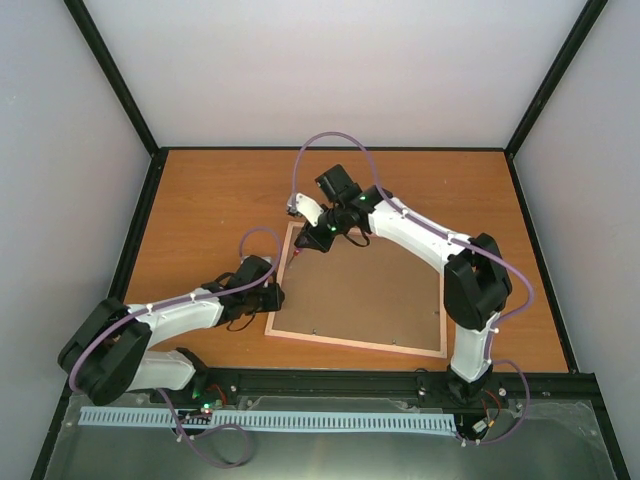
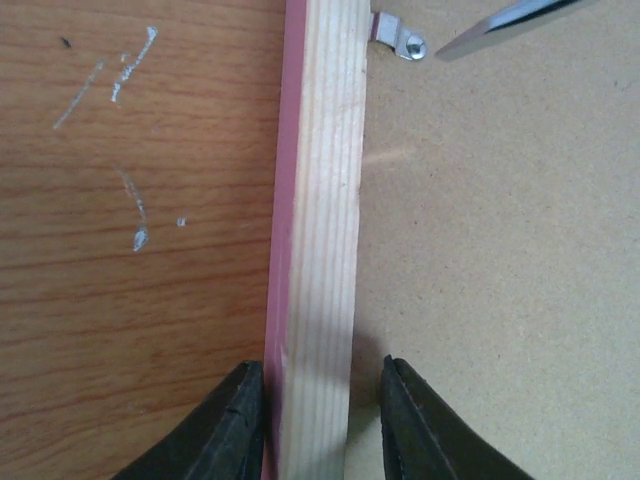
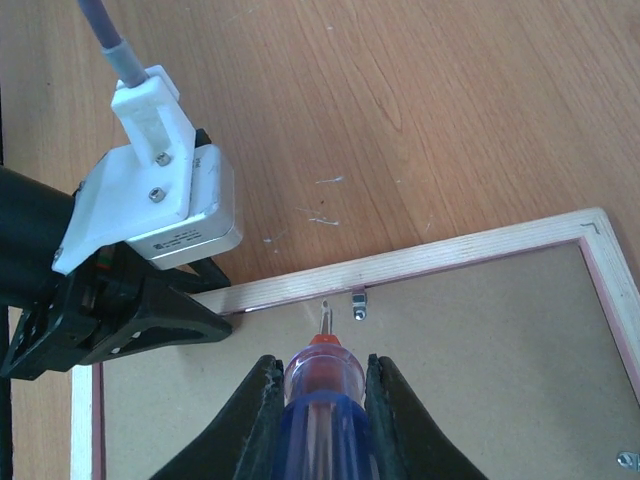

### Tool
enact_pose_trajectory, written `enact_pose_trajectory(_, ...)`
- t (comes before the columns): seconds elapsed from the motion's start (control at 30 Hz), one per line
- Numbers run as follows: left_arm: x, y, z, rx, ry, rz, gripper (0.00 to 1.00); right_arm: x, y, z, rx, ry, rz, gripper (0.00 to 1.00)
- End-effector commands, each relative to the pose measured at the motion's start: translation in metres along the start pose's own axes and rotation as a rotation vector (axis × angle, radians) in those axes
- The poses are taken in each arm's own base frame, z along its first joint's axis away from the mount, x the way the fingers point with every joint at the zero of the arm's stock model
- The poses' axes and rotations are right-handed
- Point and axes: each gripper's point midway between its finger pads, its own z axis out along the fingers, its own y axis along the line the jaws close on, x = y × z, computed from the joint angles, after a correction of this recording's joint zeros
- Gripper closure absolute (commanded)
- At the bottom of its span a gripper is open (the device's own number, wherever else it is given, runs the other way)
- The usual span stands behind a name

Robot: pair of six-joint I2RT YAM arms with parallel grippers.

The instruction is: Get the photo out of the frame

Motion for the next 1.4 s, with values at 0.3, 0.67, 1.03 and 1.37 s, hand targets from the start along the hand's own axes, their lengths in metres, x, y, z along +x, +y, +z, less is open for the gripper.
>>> enact_pose_trajectory(0.3,-0.001,0.002,0.004,-0.01,-0.017,-0.006,0.81,-0.004,-0.002,0.017,-0.024,0.027,-0.012,0.97)
enact_pose_trajectory(0.67,0.006,0.007,0.007,-0.016,-0.005,-0.018,0.96,0.002,-0.028,0.022,0.103,0.08,0.026,0.97)
enact_pose_trajectory(1.03,0.008,0.008,0.007,-0.015,-0.002,-0.024,0.99,0.007,-0.043,0.02,0.21,0.115,0.052,0.97)
enact_pose_trajectory(1.37,0.01,0.01,0.007,-0.015,-0.002,-0.033,0.99,-0.01,-0.075,-0.016,0.465,0.087,0.164,0.97)
